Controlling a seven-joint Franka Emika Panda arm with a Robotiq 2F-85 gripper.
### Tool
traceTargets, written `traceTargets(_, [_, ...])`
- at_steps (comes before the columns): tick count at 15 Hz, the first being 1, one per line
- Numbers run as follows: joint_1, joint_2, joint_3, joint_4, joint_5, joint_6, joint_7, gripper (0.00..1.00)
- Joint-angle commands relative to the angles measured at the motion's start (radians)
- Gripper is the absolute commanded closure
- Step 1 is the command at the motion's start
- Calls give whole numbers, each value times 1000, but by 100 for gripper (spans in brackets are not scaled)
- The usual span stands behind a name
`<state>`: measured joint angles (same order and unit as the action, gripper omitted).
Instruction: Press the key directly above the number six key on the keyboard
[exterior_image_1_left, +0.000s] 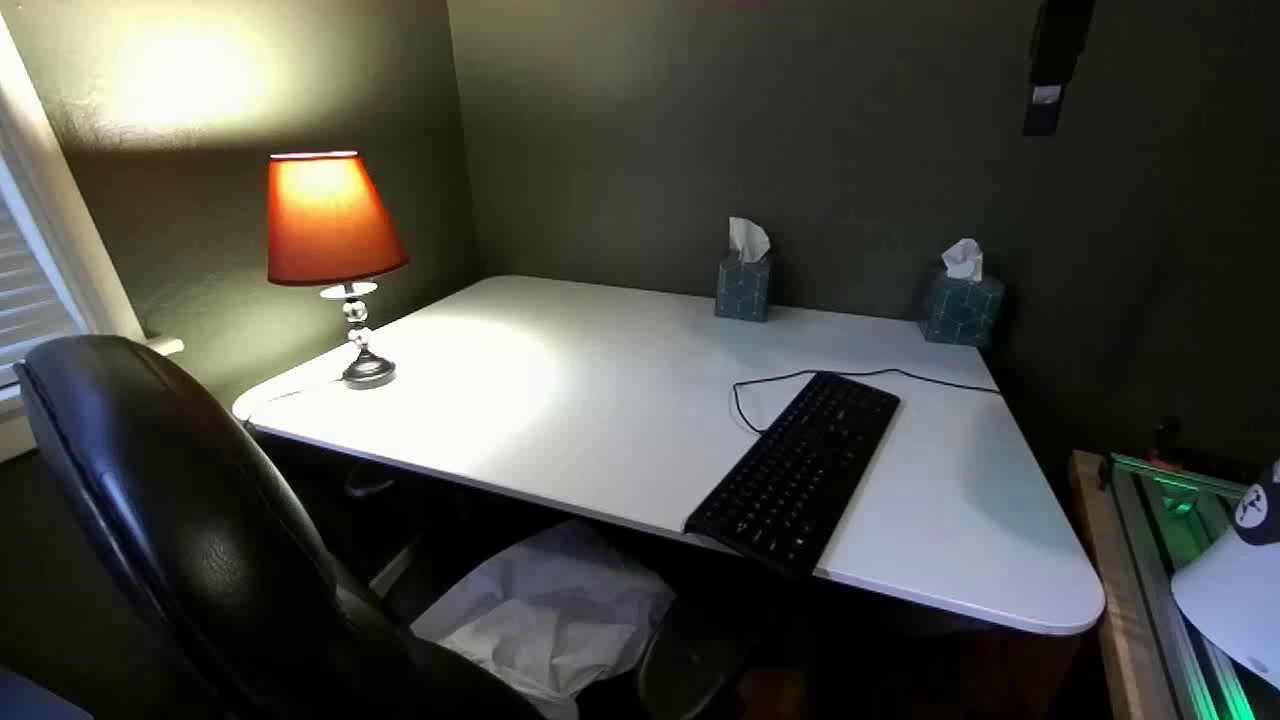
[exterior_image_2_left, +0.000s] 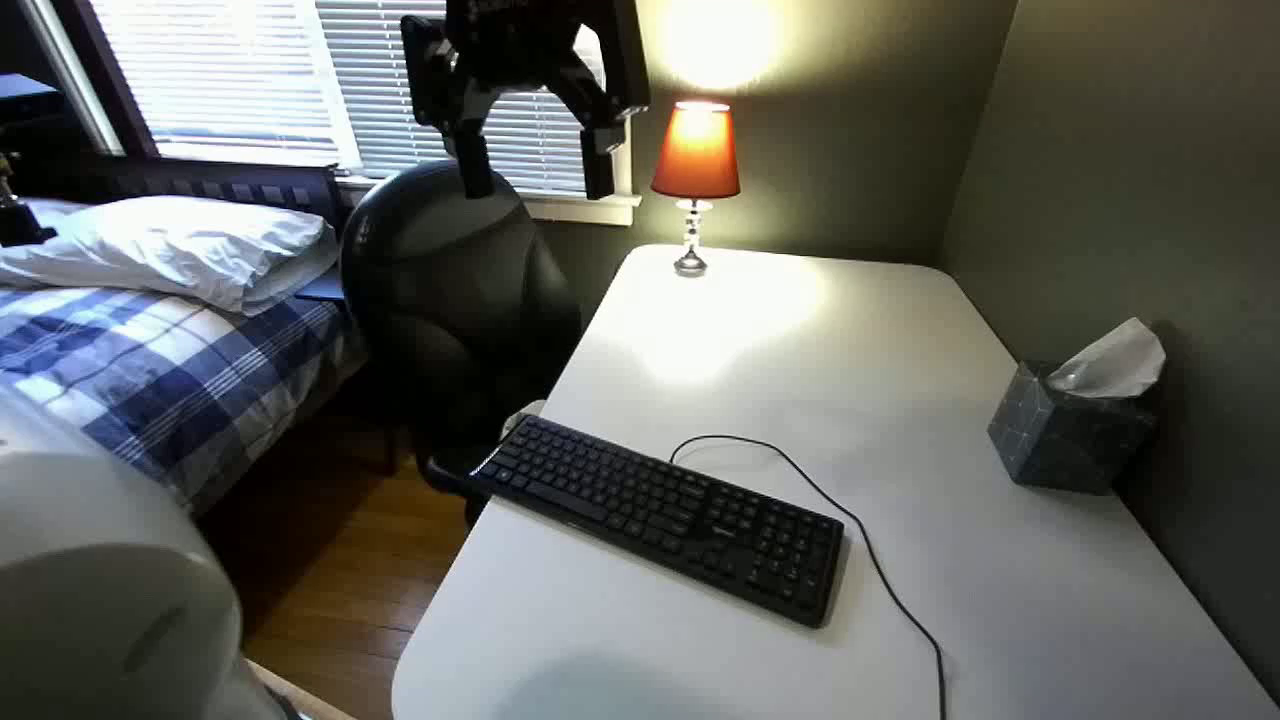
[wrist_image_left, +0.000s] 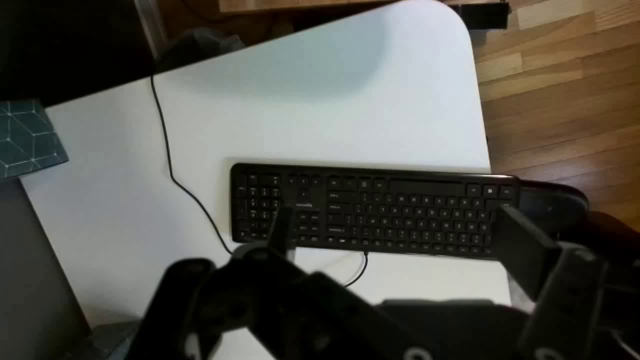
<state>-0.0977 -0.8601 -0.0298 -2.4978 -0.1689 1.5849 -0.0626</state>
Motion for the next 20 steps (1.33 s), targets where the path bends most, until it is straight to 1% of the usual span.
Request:
traceTargets(1, [19,1,-12,3,-9,-4,11,0])
traceTargets(5, [19,1,-12,3,-9,-4,11,0])
traceTargets(7, [19,82,-15,25,-7,6,17,0])
traceTargets(10, [33,156,-23,17,-4,43,-4,0])
traceTargets(18, [74,365,-14,-23,0,274,-57,0])
traceTargets(20, [82,413,-8,-32,2,317,-67,0])
